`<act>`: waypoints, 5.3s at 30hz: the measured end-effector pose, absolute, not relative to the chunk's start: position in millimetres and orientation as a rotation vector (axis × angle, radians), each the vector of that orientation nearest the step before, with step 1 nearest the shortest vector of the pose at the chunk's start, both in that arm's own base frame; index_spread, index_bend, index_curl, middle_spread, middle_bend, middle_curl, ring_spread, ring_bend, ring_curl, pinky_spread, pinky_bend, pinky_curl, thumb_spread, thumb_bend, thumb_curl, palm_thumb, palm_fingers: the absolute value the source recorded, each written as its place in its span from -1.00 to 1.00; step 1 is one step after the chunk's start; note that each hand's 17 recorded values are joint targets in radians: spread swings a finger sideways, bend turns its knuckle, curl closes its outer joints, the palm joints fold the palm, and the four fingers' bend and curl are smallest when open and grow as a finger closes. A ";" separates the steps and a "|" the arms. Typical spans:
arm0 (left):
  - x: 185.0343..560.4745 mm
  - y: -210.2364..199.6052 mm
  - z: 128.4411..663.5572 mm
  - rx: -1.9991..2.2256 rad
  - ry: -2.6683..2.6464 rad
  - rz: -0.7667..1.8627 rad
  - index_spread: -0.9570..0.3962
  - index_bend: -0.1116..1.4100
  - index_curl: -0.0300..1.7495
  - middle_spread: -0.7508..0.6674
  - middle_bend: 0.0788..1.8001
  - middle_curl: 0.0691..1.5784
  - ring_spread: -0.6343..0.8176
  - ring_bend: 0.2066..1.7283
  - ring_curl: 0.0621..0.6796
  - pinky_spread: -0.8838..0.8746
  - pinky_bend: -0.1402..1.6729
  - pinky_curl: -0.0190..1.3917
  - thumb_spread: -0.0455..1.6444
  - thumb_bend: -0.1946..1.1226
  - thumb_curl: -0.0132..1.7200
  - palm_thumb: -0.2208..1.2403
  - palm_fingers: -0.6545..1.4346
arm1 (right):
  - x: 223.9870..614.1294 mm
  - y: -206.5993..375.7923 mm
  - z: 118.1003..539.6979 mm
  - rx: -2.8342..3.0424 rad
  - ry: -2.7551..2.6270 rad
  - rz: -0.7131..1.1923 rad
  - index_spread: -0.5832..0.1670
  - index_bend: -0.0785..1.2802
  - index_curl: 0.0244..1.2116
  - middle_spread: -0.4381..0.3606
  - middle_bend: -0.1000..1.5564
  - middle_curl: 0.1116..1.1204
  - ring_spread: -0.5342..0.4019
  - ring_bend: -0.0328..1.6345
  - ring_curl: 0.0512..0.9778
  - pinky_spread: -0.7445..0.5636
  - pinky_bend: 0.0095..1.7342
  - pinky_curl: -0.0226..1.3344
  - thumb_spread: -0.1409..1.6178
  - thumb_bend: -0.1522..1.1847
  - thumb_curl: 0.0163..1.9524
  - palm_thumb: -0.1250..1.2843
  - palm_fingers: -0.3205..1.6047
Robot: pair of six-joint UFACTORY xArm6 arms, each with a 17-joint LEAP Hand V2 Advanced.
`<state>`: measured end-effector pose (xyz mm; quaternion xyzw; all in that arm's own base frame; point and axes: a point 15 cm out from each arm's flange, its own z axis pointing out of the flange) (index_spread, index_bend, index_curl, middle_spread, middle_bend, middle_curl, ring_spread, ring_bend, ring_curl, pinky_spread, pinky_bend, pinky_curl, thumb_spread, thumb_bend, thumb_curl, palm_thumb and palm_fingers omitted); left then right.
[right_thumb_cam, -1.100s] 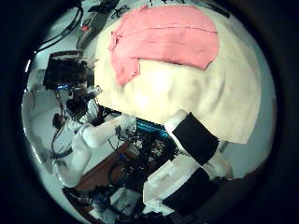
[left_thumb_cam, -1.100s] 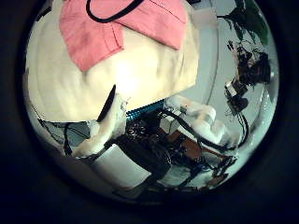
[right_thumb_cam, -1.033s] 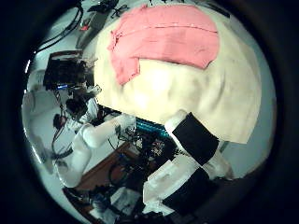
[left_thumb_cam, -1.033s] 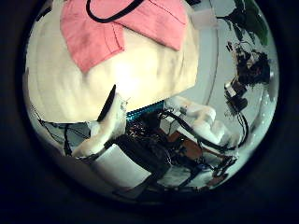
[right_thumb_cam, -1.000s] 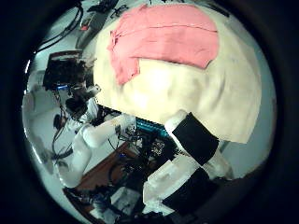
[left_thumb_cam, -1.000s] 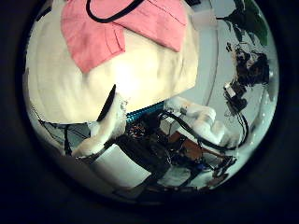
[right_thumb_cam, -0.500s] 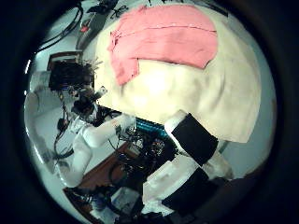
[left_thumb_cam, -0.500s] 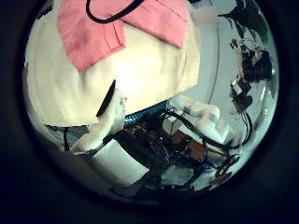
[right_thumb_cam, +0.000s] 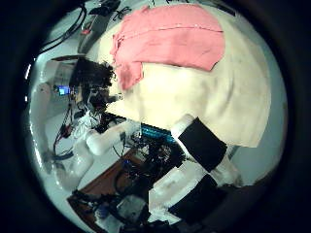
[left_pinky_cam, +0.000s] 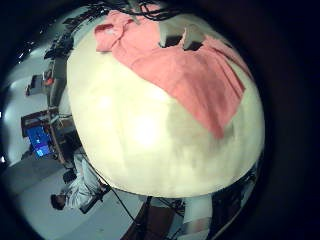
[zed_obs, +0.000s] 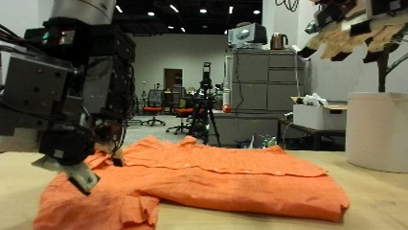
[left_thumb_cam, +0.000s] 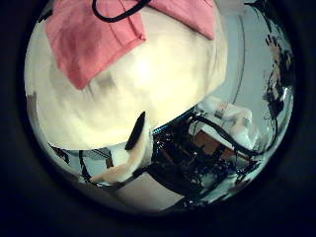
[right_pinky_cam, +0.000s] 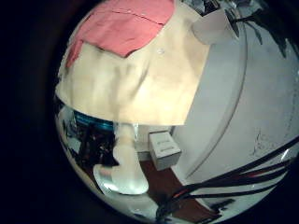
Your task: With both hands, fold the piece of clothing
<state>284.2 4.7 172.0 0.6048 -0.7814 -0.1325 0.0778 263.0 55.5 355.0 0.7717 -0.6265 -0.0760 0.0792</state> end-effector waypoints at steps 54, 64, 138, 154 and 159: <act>258.3 10.0 175.6 1.682 -2.288 -0.659 -0.56 -0.24 0.15 -0.78 -0.11 0.40 -0.76 0.53 0.61 -0.76 0.44 -0.13 0.14 -0.72 -0.23 0.62 0.53 | 257.3 41.5 266.2 2.194 -1.678 -0.355 -0.24 -0.66 -0.54 0.26 -0.59 -0.55 0.41 -0.46 -0.64 0.33 -0.65 -0.49 0.69 -0.79 -0.73 0.08 -0.41; 264.5 1.9 181.9 1.690 -2.302 -0.631 -0.61 -0.33 0.34 -0.82 -0.13 0.51 -0.75 0.56 0.59 -0.75 0.46 -0.13 0.15 -0.73 -0.19 0.61 0.52 | 286.3 51.0 207.8 2.265 -1.673 -0.309 -0.21 -0.66 -0.57 0.18 -0.60 -0.53 0.41 -0.48 -0.63 0.39 -0.63 -0.50 0.51 -0.81 -0.72 -0.03 -0.46; 213.9 2.7 302.0 1.473 -2.289 -0.753 -0.44 -0.62 0.73 -0.90 -0.31 0.69 -0.77 0.45 0.54 -0.77 0.36 -0.14 0.17 -0.73 -0.11 0.58 0.61 | 242.8 33.7 287.2 2.323 -1.571 -0.071 -0.15 0.65 0.31 -0.30 0.60 0.31 -0.33 0.66 0.22 -0.35 0.41 0.02 0.60 -0.77 -0.45 0.72 0.56; 288.7 2.0 338.7 1.543 -2.296 -0.741 -0.39 -0.62 0.74 -0.93 -0.33 0.70 -0.77 0.44 0.55 -0.77 0.35 -0.14 0.17 -0.73 -0.11 0.57 0.61 | 309.5 46.7 321.2 2.343 -1.645 -0.008 -0.11 0.67 0.31 -0.30 0.62 0.29 -0.32 0.68 0.19 -0.33 0.42 0.00 0.58 -0.79 -0.40 0.70 0.57; 333.3 14.7 324.4 1.574 -2.275 -0.719 -0.38 -0.62 0.75 -0.93 -0.33 0.70 -0.77 0.44 0.56 -0.77 0.36 -0.13 0.17 -0.73 -0.11 0.57 0.61 | 354.6 48.4 307.3 2.310 -1.669 -0.029 -0.11 0.68 0.31 -0.31 0.62 0.29 -0.32 0.68 0.19 -0.33 0.43 0.01 0.58 -0.78 -0.38 0.70 0.56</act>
